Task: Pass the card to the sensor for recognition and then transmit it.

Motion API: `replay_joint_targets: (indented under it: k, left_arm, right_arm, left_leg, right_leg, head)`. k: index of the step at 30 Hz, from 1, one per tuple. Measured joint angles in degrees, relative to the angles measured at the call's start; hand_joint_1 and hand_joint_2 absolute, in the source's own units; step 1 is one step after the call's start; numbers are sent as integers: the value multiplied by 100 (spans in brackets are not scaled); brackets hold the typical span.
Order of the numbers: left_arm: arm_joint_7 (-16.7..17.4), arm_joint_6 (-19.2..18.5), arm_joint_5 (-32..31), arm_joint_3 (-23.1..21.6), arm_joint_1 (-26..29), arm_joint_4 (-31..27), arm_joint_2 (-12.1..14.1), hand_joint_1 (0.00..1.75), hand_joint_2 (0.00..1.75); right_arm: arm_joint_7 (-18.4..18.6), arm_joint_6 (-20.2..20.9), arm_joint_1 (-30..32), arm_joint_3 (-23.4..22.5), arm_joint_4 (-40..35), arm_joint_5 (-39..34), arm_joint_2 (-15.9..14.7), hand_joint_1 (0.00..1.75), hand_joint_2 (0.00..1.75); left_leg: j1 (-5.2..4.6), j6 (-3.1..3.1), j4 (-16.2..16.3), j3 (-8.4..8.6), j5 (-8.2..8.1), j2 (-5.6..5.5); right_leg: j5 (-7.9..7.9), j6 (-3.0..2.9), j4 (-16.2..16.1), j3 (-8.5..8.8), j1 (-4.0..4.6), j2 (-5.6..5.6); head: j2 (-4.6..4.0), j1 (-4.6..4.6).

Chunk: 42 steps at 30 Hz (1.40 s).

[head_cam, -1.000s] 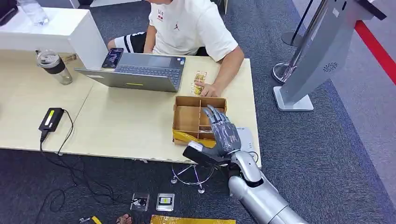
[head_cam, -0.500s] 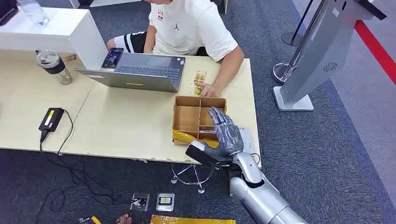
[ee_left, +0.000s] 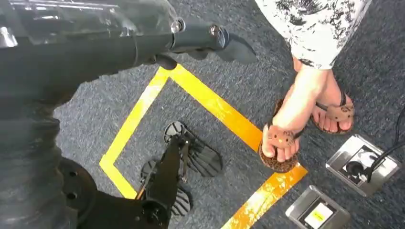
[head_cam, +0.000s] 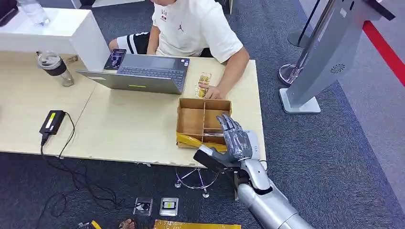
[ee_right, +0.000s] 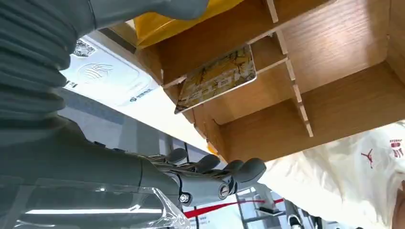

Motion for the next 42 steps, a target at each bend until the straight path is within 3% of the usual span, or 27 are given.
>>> replay_joint_targets:
  k: [15, 18, 29, 32, 34, 37, 38, 39, 42]
  left_arm:
    - [0, -101, -55, -133, 0, 20, 79, 0, 175]
    - [0, -105, -57, -138, 0, 22, 85, 0, 175]
    - [2, -166, -79, -142, 0, 35, 109, 0, 175]
    - [0, -179, -85, -149, 0, 35, 109, 0, 175]
    - [0, -184, -92, -162, 0, 35, 109, 0, 175]
    - [0, -212, -109, -184, 0, 35, 125, 0, 175]
    - [2, -214, -120, -186, 0, 35, 127, 0, 175]
    - [0, -221, -125, -186, 0, 35, 131, 0, 175]
    - [2, -306, -175, -225, 0, 37, 164, 0, 175]
  right_arm:
    - [-18, -35, 48, -2, 0, 15, -52, 59, 175]
    - [-22, -35, 48, -2, 0, 15, -52, 49, 175]
    - [-9, -39, 48, -2, 0, 20, -52, 56, 175]
    - [15, -55, 48, -4, 0, 33, -52, 66, 175]
    - [35, -57, 48, -4, 0, 35, -52, 101, 175]
    - [72, -57, 48, -9, 0, 44, -59, 127, 175]
    - [83, -57, 48, -11, 0, 50, -63, 127, 175]
    - [94, -55, 48, -11, 0, 55, -68, 145, 175]
    - [118, -55, 47, -15, 0, 74, -79, 150, 175]
  left_leg:
    - [0, 0, 0, 0, 0, 0]
    - [0, 0, 0, 0, 0, 0]
    - [0, 0, 0, 0, 0, 0]
    - [0, 0, 0, 0, 0, 0]
    - [0, 0, 0, 0, 0, 0]
    - [0, 0, 0, 0, 0, 0]
    - [0, 0, 0, 0, 0, 0]
    - [0, 0, 0, 0, 0, 0]
    - [0, 0, 0, 0, 0, 0]
  right_leg:
    - [0, 0, 0, 0, 0, 0]
    - [0, 0, 0, 0, 0, 0]
    - [0, 0, 0, 0, 0, 0]
    - [0, 0, 0, 0, 0, 0]
    - [0, 0, 0, 0, 0, 0]
    - [0, 0, 0, 0, 0, 0]
    - [0, 0, 0, 0, 0, 0]
    - [0, 0, 0, 0, 0, 0]
    - [0, 0, 0, 0, 0, 0]
  head:
    - [0, 0]
    - [0, 0]
    - [0, 0]
    - [0, 0]
    - [0, 0]
    - [0, 0]
    - [0, 0]
    - [0, 0]
    - [0, 0]
